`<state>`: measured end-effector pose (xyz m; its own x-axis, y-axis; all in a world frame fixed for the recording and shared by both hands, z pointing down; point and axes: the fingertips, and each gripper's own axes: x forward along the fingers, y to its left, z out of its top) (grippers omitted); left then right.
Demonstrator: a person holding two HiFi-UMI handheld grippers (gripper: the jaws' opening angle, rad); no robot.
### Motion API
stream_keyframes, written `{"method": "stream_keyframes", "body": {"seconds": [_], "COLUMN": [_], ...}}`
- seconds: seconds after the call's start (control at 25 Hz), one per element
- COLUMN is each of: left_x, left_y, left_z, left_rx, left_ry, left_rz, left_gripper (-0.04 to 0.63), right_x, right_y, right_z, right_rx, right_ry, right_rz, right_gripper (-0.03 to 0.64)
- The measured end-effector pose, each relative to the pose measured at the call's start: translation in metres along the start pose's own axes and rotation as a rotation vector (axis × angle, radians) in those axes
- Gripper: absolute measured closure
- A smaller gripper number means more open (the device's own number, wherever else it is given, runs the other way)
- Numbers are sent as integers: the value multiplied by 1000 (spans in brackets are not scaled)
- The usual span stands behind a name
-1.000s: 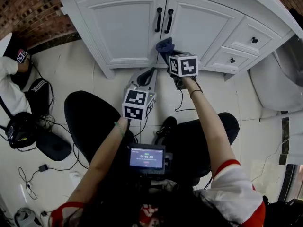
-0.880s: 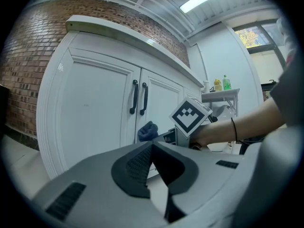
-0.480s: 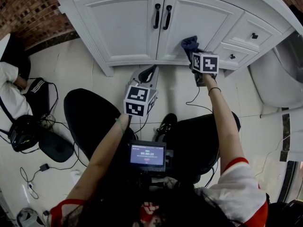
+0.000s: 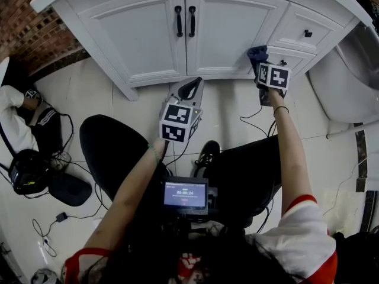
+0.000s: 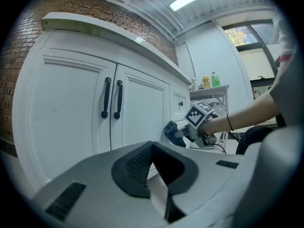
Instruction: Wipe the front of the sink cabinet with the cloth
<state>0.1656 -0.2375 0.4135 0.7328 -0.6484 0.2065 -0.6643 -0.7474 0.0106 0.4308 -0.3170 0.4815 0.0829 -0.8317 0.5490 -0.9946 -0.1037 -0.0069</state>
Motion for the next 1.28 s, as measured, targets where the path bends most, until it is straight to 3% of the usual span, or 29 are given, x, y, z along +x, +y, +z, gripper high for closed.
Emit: {"method": "stream_keyframes", "body": {"seconds": [0.28,0.48,0.92,1.28], "left_x": [14,9,-15,-20], "left_y": [-15,-7,43,64], "left_z": [4,-11,-29,-47], "left_rx": [-2,-30,-73,-93], "left_ry": [-5,26,42,67], "left_rz": [-26,-4,71,95], "left_gripper": [563,563,563,563], "right_x": [-4,10,45,75], "right_y": [-2,50,212,253], "right_z": [-18,-28,-52,-60], "right_rx": [2,-65,-235,-238], "right_ry": [13,-6,1,32], "right_rz": [4,69,288,344], "right_gripper": [531,531,531,531]}}
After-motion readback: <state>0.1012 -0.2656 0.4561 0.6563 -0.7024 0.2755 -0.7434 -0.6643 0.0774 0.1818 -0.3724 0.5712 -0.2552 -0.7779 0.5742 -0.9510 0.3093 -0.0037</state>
